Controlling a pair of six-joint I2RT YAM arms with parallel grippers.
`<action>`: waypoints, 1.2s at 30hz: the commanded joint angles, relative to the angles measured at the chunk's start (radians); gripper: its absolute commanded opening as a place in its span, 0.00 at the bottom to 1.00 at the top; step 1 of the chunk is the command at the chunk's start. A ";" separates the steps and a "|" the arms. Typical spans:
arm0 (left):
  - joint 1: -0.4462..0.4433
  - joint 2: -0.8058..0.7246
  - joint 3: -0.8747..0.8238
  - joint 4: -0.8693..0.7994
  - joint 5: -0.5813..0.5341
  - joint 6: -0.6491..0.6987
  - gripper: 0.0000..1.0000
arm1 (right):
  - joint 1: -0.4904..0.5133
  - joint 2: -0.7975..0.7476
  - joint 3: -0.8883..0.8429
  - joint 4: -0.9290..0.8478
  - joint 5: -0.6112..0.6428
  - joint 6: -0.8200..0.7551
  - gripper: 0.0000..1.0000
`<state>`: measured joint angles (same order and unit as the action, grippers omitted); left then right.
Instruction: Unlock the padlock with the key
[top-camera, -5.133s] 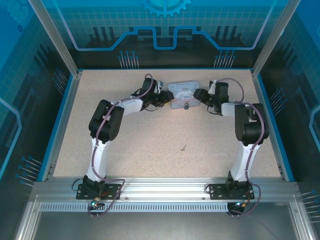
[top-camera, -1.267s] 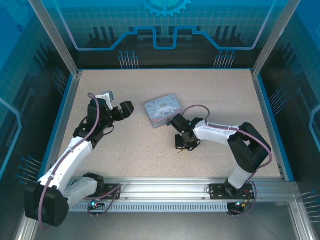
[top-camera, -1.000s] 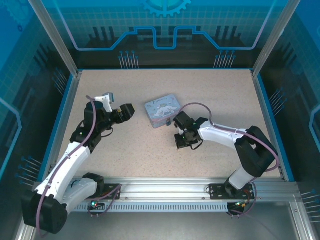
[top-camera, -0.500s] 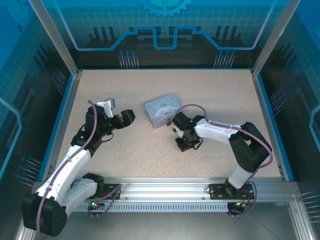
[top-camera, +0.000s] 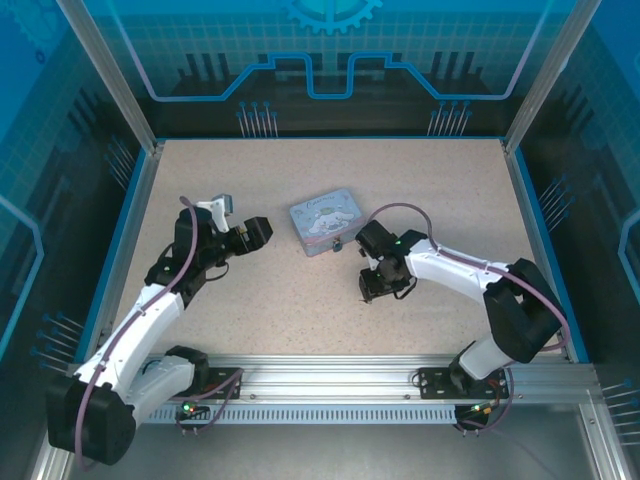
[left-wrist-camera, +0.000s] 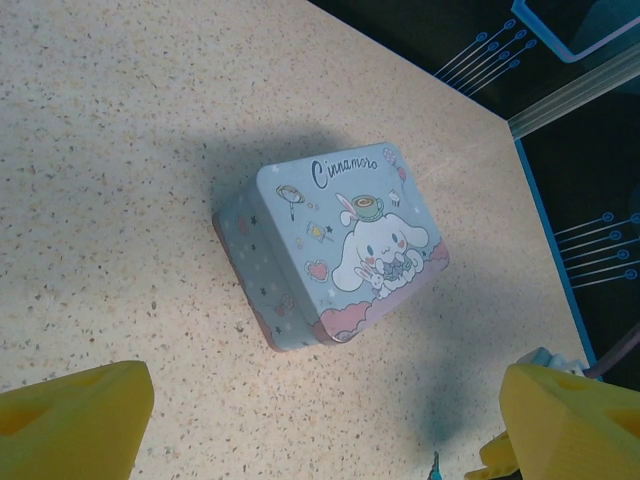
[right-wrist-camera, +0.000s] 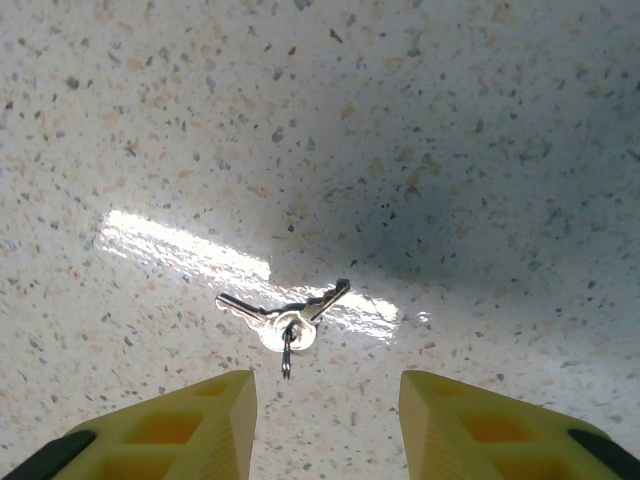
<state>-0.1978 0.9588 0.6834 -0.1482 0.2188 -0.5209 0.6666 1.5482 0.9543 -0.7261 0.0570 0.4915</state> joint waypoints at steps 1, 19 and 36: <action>0.009 0.007 0.034 0.020 0.029 0.009 0.91 | -0.007 0.059 -0.004 0.013 -0.038 0.126 0.41; 0.009 0.025 0.033 0.023 0.029 0.015 0.92 | 0.042 0.217 0.117 0.035 -0.014 0.109 0.31; 0.009 0.037 0.034 0.023 0.030 0.021 0.93 | 0.054 0.262 0.256 -0.134 0.117 0.007 0.33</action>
<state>-0.1978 0.9905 0.6861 -0.1444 0.2264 -0.5205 0.7193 1.8305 1.2018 -0.7555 0.1261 0.5182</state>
